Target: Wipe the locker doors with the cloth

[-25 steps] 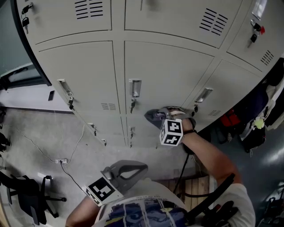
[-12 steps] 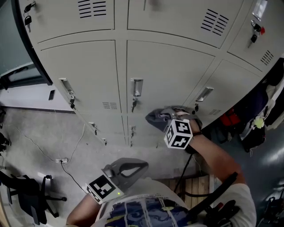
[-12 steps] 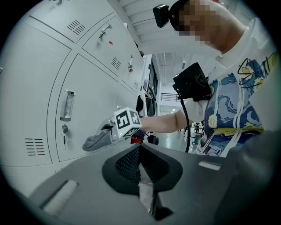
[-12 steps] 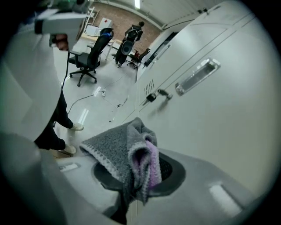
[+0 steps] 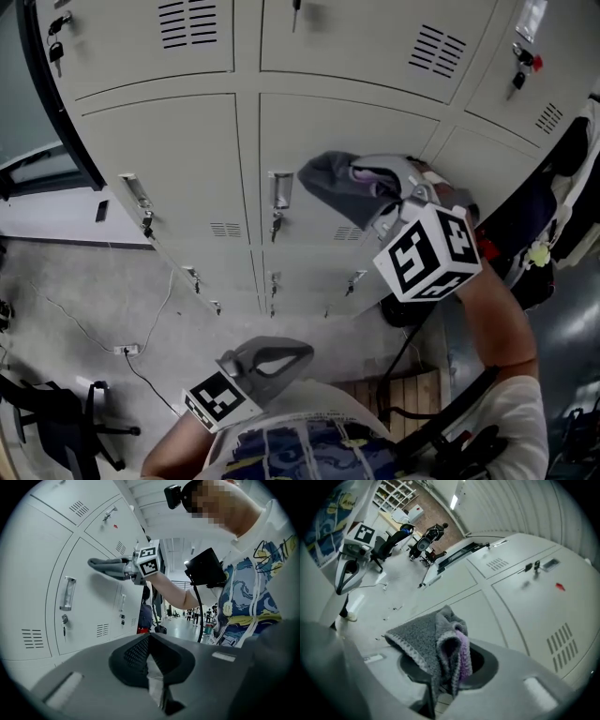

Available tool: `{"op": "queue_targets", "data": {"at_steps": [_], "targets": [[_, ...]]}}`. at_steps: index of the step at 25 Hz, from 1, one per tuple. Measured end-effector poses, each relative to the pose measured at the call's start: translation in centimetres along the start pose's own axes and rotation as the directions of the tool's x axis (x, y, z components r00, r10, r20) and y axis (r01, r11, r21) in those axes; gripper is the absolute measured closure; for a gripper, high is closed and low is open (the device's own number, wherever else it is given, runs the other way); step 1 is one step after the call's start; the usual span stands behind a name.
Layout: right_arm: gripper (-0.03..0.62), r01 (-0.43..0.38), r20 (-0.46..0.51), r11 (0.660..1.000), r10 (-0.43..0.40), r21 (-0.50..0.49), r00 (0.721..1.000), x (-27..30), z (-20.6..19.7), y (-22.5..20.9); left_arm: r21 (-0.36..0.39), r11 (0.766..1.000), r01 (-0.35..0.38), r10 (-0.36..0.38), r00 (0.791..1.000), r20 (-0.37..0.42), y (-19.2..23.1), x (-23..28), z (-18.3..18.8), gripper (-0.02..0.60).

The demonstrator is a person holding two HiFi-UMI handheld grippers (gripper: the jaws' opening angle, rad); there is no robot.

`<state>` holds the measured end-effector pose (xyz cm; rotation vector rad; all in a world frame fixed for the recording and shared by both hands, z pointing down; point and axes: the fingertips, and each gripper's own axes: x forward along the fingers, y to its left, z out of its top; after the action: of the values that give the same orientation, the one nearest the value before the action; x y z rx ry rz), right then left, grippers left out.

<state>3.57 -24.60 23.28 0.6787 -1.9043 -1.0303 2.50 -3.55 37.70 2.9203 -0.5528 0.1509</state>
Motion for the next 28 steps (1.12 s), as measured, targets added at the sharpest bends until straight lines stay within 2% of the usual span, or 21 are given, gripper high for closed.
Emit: {"op": "queue_targets", "data": {"at_steps": [5, 9, 28], "targets": [[0.508, 0.133, 0.022, 0.991, -0.132, -0.028, 0.991, -1.0, 1.7, -5.8, 0.003, 1.000, -0.003, 0.003, 1.000, -0.005, -0.1, -0.4, 0.1, 0.580], [0.508, 0.177, -0.003, 0.981, -0.178, -0.073, 0.984, 0.2, 1.5, -6.9, 0.001, 1.000, -0.017, 0.017, 1.000, 0.007, 0.1, -0.8, 0.0, 0.580], [0.508, 0.012, -0.078, 0.998, -0.017, -0.062, 0.997, 5.3, -2.1, 1.7, -0.002, 1.000, -0.020, 0.020, 1.000, -0.014, 0.4, -1.2, -0.2, 0.580]]}}
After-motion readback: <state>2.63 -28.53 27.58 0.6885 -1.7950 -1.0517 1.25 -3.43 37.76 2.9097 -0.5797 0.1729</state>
